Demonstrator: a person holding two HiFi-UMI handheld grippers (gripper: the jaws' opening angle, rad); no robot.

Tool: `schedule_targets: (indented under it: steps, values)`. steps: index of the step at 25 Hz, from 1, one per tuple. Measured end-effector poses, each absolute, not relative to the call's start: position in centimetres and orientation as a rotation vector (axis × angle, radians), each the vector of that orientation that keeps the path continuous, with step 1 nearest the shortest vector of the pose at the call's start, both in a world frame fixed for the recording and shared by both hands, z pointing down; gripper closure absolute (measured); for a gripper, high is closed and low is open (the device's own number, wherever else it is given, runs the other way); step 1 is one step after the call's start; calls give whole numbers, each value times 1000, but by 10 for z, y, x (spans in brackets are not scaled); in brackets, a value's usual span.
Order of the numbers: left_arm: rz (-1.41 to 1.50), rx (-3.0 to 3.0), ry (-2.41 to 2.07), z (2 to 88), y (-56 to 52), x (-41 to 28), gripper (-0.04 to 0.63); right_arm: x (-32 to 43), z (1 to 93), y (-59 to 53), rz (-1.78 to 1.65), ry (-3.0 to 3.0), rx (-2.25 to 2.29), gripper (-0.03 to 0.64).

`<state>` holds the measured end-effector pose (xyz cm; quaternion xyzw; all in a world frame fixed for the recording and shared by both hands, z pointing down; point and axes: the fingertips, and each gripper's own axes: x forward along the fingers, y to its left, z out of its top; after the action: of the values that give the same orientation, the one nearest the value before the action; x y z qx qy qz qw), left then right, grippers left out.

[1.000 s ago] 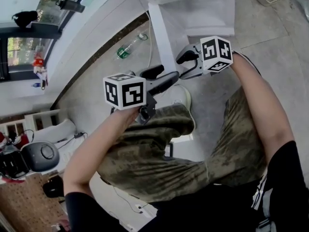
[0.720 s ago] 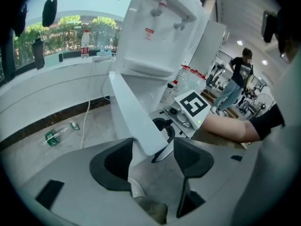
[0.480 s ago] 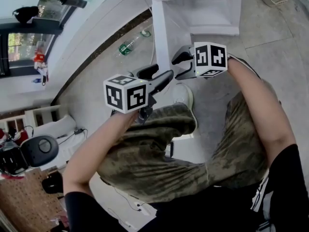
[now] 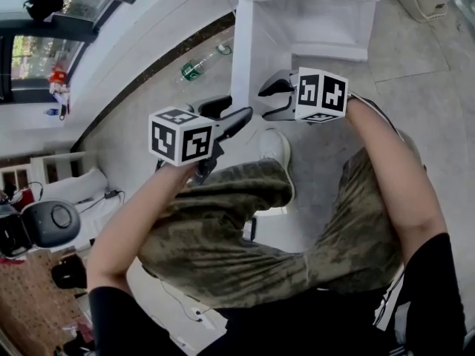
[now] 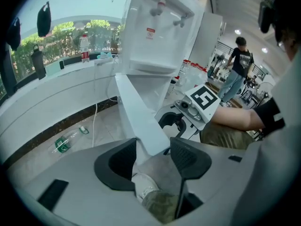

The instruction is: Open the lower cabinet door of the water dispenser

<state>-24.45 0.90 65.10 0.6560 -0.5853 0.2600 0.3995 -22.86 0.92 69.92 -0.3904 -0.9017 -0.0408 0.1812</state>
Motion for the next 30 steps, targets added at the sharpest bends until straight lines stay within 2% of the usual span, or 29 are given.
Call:
schedule_targets:
  steps: [7, 16, 24, 30]
  values:
    - [723, 1648, -1518, 651, 21, -262, 394, -226, 698, 20, -109, -2535, -1132, 484]
    - [710, 1616, -1530, 650, 31, -293, 414, -240, 668, 9, -117, -2721, -1036, 600]
    - [768, 1608, -1564, 647, 38, -309, 423, -255, 631, -20, -70, -2943, -817, 617]
    - [792, 1559, -1622, 645, 42, -327, 431, -264, 642, -34, -27, -2932, -716, 617]
